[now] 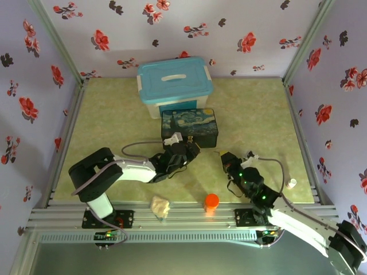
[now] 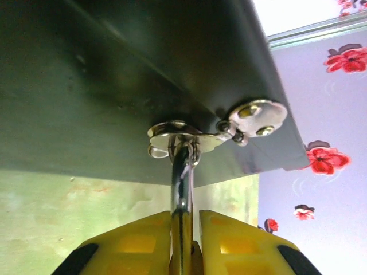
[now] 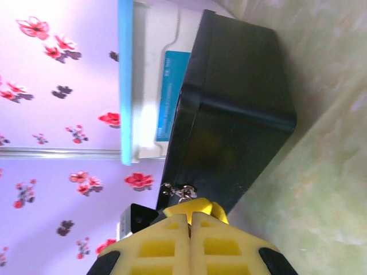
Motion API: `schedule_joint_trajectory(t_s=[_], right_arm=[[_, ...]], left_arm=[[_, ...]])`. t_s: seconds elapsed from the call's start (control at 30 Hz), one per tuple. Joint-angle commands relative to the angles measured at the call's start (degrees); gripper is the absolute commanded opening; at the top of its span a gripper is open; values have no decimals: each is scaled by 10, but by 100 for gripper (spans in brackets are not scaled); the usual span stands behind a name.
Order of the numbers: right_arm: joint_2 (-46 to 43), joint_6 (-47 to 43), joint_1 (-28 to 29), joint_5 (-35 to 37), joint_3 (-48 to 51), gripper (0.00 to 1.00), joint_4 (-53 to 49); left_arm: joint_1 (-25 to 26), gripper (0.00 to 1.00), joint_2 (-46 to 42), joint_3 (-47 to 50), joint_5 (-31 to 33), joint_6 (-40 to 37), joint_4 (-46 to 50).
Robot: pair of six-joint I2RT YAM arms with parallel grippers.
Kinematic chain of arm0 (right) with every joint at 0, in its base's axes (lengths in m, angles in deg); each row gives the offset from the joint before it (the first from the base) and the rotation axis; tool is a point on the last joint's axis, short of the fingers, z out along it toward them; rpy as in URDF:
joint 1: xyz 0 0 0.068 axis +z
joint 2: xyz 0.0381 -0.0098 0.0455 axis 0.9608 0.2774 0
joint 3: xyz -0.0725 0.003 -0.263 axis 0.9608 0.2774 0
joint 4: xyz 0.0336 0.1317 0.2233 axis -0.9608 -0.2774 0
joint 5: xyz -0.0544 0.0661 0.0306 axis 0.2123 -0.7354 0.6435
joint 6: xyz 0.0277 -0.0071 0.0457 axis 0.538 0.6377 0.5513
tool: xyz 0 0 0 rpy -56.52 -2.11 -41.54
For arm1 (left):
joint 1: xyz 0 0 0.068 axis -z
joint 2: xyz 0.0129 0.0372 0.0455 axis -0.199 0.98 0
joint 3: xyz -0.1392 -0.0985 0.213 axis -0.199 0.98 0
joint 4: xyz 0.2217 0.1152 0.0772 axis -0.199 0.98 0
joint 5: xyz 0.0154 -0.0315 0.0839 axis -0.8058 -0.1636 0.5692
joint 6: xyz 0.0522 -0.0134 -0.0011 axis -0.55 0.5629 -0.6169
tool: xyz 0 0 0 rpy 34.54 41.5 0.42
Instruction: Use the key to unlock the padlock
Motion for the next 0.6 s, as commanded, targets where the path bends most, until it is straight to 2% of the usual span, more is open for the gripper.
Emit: schedule_joint_trajectory(t_s=[0.0, 0.1, 0.2, 0.37, 0.57], right_arm=[[-3, -36, -5, 17, -4, 0, -71], [44, -19, -5, 27, 0, 0, -18], [94, 4, -5, 58, -4, 0, 26], [164, 5, -3, 107, -32, 0, 89], [216, 19, 9, 162, -44, 0, 124]], left_arm=[[4, 0, 9, -10, 0, 18, -43], [6, 0, 10, -15, 22, 29, -54], [7, 0, 28, -25, 49, 81, -74], [13, 0, 60, -68, 70, 120, -80], [15, 0, 86, -103, 94, 138, -95]])
